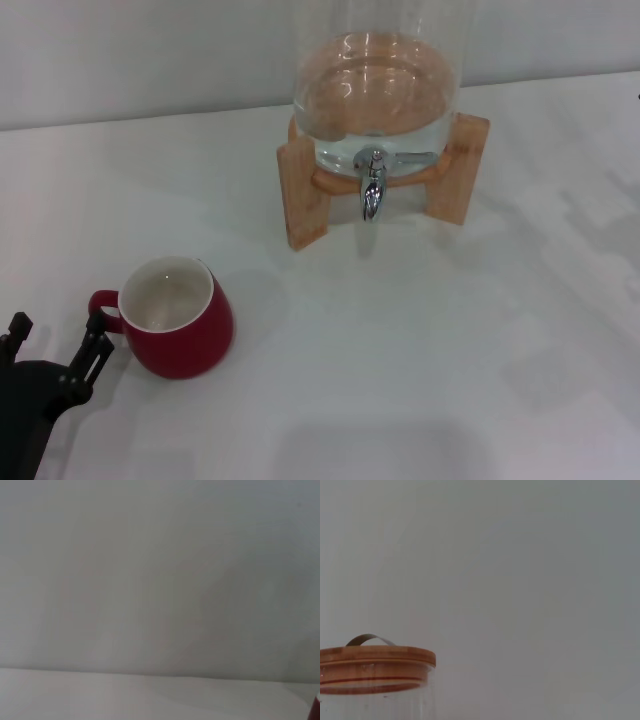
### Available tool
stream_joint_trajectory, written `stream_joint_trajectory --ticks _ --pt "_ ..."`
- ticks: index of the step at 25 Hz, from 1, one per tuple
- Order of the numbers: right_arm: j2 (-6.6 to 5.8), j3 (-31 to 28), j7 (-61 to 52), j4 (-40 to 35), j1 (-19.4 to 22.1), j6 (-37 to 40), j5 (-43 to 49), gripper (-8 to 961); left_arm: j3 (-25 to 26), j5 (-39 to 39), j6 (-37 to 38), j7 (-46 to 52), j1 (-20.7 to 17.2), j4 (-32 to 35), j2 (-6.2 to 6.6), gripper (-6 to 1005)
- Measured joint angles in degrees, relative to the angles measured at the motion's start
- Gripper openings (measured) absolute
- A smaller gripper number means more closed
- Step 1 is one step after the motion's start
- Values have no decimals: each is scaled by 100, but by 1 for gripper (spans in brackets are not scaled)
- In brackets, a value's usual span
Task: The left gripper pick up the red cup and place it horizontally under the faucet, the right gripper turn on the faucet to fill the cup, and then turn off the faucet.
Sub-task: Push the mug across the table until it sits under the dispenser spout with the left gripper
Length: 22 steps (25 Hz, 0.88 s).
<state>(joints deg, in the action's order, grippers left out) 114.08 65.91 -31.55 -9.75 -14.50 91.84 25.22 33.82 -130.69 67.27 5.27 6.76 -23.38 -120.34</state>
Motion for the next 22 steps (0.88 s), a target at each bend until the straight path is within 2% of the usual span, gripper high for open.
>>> stream_joint_trajectory --ticks 22 --pt "3 -4 0 0 -36 9 0 769 -16 -36 -144 6 54 0 18 889"
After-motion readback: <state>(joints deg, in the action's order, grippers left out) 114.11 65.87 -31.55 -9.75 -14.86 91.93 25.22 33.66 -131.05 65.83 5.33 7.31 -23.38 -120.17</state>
